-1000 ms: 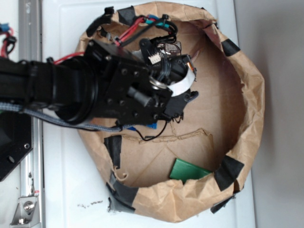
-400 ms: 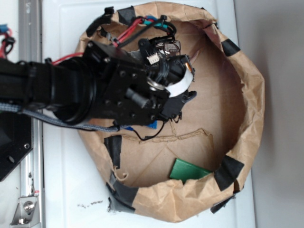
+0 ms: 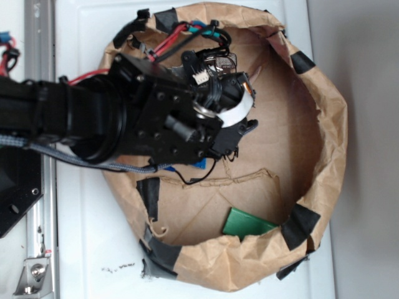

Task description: Grab the silver keys.

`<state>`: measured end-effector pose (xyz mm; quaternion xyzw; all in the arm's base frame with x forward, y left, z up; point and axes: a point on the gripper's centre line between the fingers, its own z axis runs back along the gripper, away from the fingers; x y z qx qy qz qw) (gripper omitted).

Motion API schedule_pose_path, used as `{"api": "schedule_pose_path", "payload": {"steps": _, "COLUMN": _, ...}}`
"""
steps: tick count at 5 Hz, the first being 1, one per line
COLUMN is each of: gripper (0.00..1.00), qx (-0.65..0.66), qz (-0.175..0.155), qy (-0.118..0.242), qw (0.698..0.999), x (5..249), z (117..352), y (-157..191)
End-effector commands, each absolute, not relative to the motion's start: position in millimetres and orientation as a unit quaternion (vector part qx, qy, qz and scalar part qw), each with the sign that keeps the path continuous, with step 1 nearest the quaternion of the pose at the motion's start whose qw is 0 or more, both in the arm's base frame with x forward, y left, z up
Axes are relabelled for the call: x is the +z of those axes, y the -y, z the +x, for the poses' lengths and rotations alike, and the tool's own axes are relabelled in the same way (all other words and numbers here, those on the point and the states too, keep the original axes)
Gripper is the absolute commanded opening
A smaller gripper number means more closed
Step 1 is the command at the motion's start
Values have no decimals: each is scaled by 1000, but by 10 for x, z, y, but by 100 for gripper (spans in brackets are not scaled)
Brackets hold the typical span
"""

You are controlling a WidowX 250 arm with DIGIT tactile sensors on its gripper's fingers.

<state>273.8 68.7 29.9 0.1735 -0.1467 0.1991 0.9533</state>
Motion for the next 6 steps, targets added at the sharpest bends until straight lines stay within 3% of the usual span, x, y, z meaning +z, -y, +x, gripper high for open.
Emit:
{"api": "schedule_pose_path", "payload": {"steps": 1, "gripper": 0, "qx": 213, "qz": 100, "qy": 180, "qw": 955, "x": 845, "z": 2767, "y": -712}}
{"api": "schedule_pose_path", "payload": {"steps": 4, "gripper": 0, "qx": 210, "qz": 115, "qy": 175, "qw": 955, "x": 769, "z": 2749, "y": -725}}
{"api": "schedule_pose_path", "payload": {"steps": 5, "gripper": 6, "qx": 206, "qz": 130, "qy": 178, "qw": 953, "x": 718, "z": 2749, "y": -753}}
{"api": "schedule_pose_path", "payload": {"steps": 6, "gripper": 100, "qx": 193, "qz": 138, "qy": 177, "qw": 955, "x": 628, "z": 2765, "y": -764}}
